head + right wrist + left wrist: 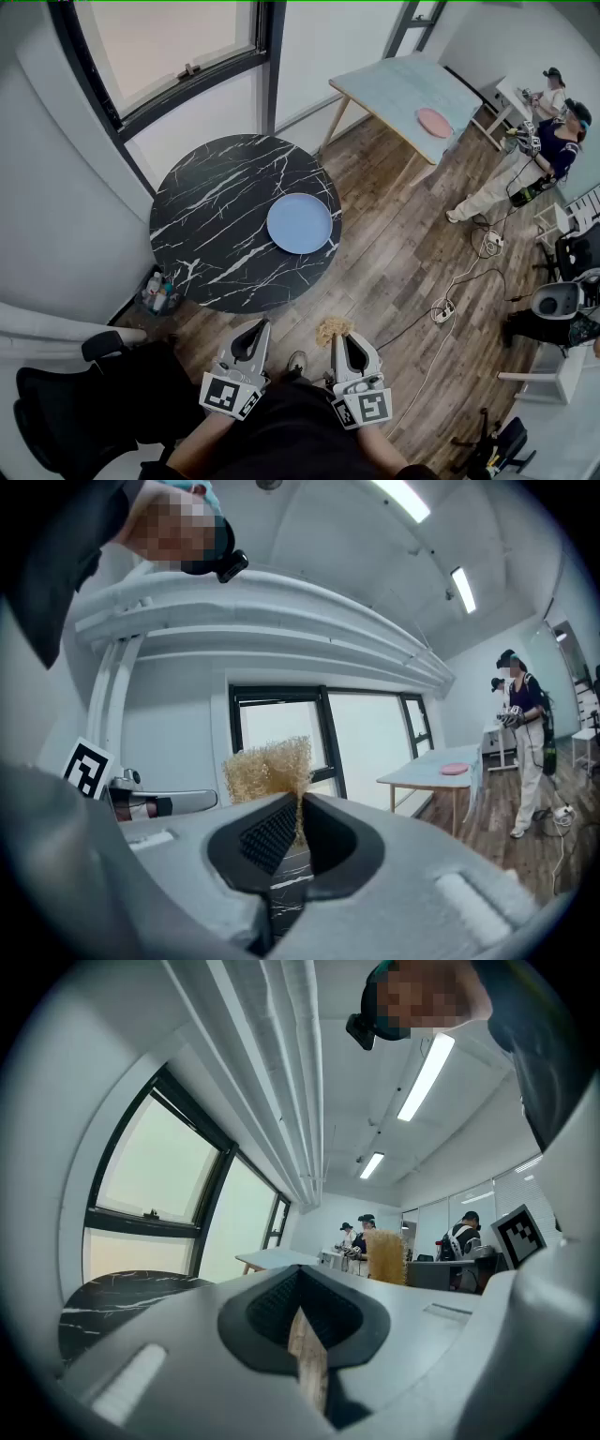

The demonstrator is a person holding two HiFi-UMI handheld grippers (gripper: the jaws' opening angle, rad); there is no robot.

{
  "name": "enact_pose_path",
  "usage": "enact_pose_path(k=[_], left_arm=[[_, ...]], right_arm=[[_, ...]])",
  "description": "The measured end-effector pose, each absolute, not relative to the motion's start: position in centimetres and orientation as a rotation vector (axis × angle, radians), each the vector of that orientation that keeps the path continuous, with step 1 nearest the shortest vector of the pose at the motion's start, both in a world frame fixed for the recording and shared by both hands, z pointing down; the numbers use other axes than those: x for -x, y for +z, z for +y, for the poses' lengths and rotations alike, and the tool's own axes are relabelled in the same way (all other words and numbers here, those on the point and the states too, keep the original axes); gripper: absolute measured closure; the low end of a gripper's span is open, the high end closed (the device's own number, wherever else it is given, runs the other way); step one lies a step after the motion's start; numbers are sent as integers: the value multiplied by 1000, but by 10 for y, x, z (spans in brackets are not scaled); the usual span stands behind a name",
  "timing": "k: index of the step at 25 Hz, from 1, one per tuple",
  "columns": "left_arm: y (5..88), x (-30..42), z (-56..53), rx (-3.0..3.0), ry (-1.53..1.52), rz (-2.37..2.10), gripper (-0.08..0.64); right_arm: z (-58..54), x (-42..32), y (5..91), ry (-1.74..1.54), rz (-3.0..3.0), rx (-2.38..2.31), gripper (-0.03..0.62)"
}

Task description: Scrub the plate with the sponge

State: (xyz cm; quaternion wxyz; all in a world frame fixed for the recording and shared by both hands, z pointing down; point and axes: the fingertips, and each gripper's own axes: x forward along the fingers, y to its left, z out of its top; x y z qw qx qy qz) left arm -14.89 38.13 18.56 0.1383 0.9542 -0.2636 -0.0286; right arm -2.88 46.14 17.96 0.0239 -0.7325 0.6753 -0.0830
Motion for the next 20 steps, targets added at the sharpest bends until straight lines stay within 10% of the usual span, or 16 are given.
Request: enact_pose_path(k=[20], left_arm=[[191, 117, 399, -2762, -29, -802, 560]], right_arm=[[479, 0, 184, -262, 2108, 2225, 572]])
